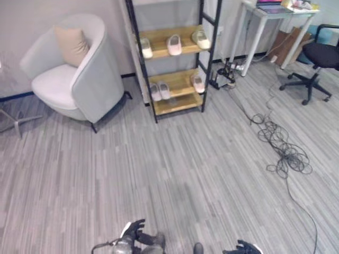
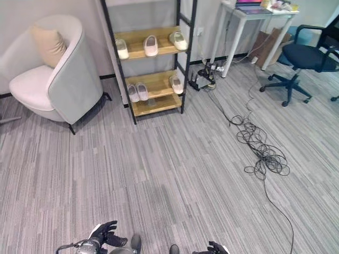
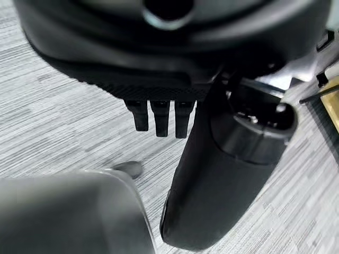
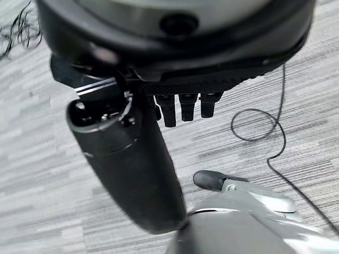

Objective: Arrange the slippers neatly on the shoe rack.

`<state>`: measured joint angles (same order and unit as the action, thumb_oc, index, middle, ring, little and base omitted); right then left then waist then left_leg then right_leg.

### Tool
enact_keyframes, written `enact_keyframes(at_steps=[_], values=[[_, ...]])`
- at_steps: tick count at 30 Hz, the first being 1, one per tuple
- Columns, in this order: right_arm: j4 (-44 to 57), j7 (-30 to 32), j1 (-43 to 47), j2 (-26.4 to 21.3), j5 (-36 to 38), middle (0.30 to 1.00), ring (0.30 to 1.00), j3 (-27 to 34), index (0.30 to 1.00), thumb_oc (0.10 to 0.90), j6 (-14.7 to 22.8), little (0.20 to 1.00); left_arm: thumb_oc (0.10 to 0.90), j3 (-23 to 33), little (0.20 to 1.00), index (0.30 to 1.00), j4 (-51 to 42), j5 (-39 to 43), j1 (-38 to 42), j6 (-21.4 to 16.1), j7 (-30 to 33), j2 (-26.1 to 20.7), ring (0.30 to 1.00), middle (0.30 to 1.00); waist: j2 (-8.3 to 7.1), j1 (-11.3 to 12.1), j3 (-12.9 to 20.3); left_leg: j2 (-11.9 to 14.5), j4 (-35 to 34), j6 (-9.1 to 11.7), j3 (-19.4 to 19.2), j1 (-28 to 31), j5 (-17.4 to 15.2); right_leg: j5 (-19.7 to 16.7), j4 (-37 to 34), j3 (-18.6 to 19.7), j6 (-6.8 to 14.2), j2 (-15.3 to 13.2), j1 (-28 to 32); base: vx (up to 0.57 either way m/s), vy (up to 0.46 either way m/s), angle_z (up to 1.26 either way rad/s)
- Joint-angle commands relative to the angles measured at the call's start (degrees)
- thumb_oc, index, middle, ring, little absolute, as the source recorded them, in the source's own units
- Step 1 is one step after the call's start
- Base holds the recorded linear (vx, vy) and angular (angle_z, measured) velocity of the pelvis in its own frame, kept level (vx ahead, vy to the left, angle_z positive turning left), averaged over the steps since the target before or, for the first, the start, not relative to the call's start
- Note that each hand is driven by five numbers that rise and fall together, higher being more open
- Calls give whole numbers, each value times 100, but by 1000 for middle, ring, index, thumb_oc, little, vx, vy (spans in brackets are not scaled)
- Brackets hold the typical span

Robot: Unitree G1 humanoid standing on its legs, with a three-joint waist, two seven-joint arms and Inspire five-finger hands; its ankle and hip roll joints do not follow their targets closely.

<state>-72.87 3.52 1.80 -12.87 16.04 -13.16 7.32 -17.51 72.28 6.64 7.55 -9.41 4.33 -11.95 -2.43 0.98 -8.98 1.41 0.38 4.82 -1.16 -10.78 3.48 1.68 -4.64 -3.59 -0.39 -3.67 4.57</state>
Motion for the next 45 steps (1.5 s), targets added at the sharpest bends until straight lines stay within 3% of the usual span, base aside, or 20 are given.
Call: enact_keyframes(at_steps=[1, 4, 5, 6, 7, 9, 12, 14, 15, 18, 22, 24, 27, 30, 31, 32, 34, 37, 40, 45], values=[[164, -17, 2, -120, 159, 900, 900, -122, 900, 800, 173, 900, 800, 17, 900, 900, 38, 193, -267, -222, 89, 197, 900, 900, -72, 216, 245, -252, 717, -138, -84, -282, -41, 612, 595, 492, 384, 314, 395, 273, 119, -88], [140, -68, -48, -89, 83, 900, 900, -83, 900, 800, 162, 900, 800, 94, 900, 900, 82, 162, -333, -215, 83, 175, 900, 900, -172, 295, 308, -348, 809, -306, -156, -218, -202, 584, 872, 548, 560, 128, 432, 261, 146, -48], [140, -88, -18, -77, 40, 900, 900, -83, 900, 800, 155, 900, 800, 109, 900, 900, 83, 131, -326, -211, 67, 152, 900, 900, -198, 343, 297, -389, 781, -431, -213, -73, -323, 325, 1396, 523, 758, -7, 199, 192, 137, -15], [140, -89, -17, -76, 40, 900, 900, -83, 900, 800, 155, 900, 800, 109, 900, 900, 83, 130, -326, -211, 67, 151, 900, 900, -201, 349, 296, -390, 780, -433, -220, -70, -325, 332, 1406, 529, 760, -10, 194, 167, 124, -22], [156, -113, 15, -64, 24, 900, 900, -94, 900, 800, 149, 900, 800, 114, 900, 900, 63, 136, -305, -205, 59, 133, 900, 900, -212, 326, 256, -428, 757, -507, -228, 39, -390, -14, 1810, 522, 885, -79, -21, 96, 89, -20], [203, -120, 91, -52, 15, 900, 900, -99, 900, 800, 144, 900, 800, 125, 900, 900, 19, 158, -235, -194, 67, 77, 900, 900, -134, 231, 133, -417, 706, -622, -198, 267, -490, -516, 2675, 464, 1080, -93, -450, 135, 122, -7], [316, -110, 85, -10, 44, 900, 900, -92, 900, 800, 177, 900, 800, 108, 900, 900, 3, 112, -209, -185, 79, 19, 900, 900, 25, 111, 47, -357, 562, -680, -91, 732, -635, -559, 3127, 73, 1015, -184, -927, 235, 94, 15], [366, -108, 96, -34, 48, 900, 900, -93, 900, 800, 190, 900, 800, 109, 900, 900, 46, 61, -198, -184, 45, 17, 900, 900, 111, -57, 40, -345, 329, -644, 85, 1239, -840, -233, 2585, -366, 807, -233, -1307, 401, -3, 12], [366, -108, 97, -34, 48, 900, 900, -94, 900, 800, 190, 900, 800, 109, 900, 900, 46, 61, -197, -184, 45, 17, 900, 900, 112, -63, 31, -345, 328, -644, 90, 1248, -840, -231, 2585, -371, 807, -234, -1296, 375, -54, 13], [468, -126, 151, -70, 42, 900, 900, -141, 900, 800, 212, 900, 800, 112, 900, 900, 128, 26, -194, -187, 17, 55, 900, 900, 12, -256, 58, -406, 215, -577, 258, 1700, -1078, -472, 1379, -513, 786, -265, -1601, 349, -92, 17], [493, -157, 105, -83, 29, 900, 900, -136, 900, 800, 183, 900, 800, 107, 900, 900, 167, -7, -225, -188, 9, 96, 900, 900, 29, -371, 49, -331, 145, -486, 434, 2075, -1176, -664, 1076, -498, 844, -196, -1708, 341, -103, 11], [480, -188, 22, -103, 7, 900, 900, -152, 900, 800, 181, 900, 800, 80, 900, 900, 215, -113, -256, -186, -12, 128, 900, 900, 27, -391, 116, -293, 140, -453, 496, 2228, -1286, -668, 1043, -434, 775, -154, -1609, 300, -123, 38], [392, -203, -93, -130, -28, 900, 900, -160, 900, 800, 171, 900, 800, 104, 900, 900, 265, -99, -333, -167, -35, 187, 900, 900, 105, -398, 283, -79, 225, -290, 587, 2341, -1164, -573, 1113, -460, 620, 21, -1505, 283, -159, 35], [393, -186, -126, -143, 15, 900, 900, -199, 900, 800, 179, 900, 800, 82, 900, 900, 242, -47, -346, -168, -36, 192, 900, 900, 123, -370, 262, 77, 1261, 63, 598, 1922, -468, -406, 1032, -402, 435, 180, -1196, 138, -120, 10], [393, -186, -126, -143, 15, 900, 900, -199, 900, 800, 179, 900, 800, 82, 900, 900, 242, -47, -346, -168, -36, 193, 900, 900, 123, -372, 263, 77, 1265, 63, 600, 1919, -470, -406, 1032, -404, 435, 181, -1197, 105, -181, -9], [448, -147, -75, -181, 103, 900, 900, -225, 900, 800, 204, 900, 800, 45, 900, 900, 126, 57, -251, -170, 7, 169, 900, 900, -43, -268, 77, 31, 2396, 153, 555, 1286, -26, -341, 947, -313, 287, 135, -957, 123, -177, -7], [420, -125, -31, -195, 156, 900, 900, -243, 900, 800, 189, 900, 800, 14, 900, 900, 66, 116, -198, -178, 24, 163, 900, 900, -153, -180, 3, 166, 2787, 85, 281, 953, -17, -222, 827, -300, 209, 111, -725, 202, -169, -13], [394, -112, 2, -207, 213, 900, 900, -257, 900, 800, 196, 900, 800, -25, 900, 900, 17, 173, -156, -198, 27, 158, 900, 900, -226, -49, -18, 180, 2533, -33, -62, 499, -284, -63, 678, -262, 211, 115, -379, 320, -67, 4], [395, -113, -16, -210, 213, 900, 900, -251, 900, 800, 218, 900, 800, -62, 900, 900, 41, 110, -192, -191, 15, 157, 900, 900, -219, 40, 18, 131, 1651, -111, -382, 93, -438, 169, 544, -198, 265, 191, -76, 293, 27, 3], [408, -87, -10, -161, 210, 900, 900, -258, 900, 800, 238, 900, 800, -31, 900, 900, 55, 109, -310, -218, 11, 139, 900, 900, -95, 335, 3, -43, 630, -68, -452, -412, 293, 495, 543, 171, 287, 475, 483, 365, 69, 5]])
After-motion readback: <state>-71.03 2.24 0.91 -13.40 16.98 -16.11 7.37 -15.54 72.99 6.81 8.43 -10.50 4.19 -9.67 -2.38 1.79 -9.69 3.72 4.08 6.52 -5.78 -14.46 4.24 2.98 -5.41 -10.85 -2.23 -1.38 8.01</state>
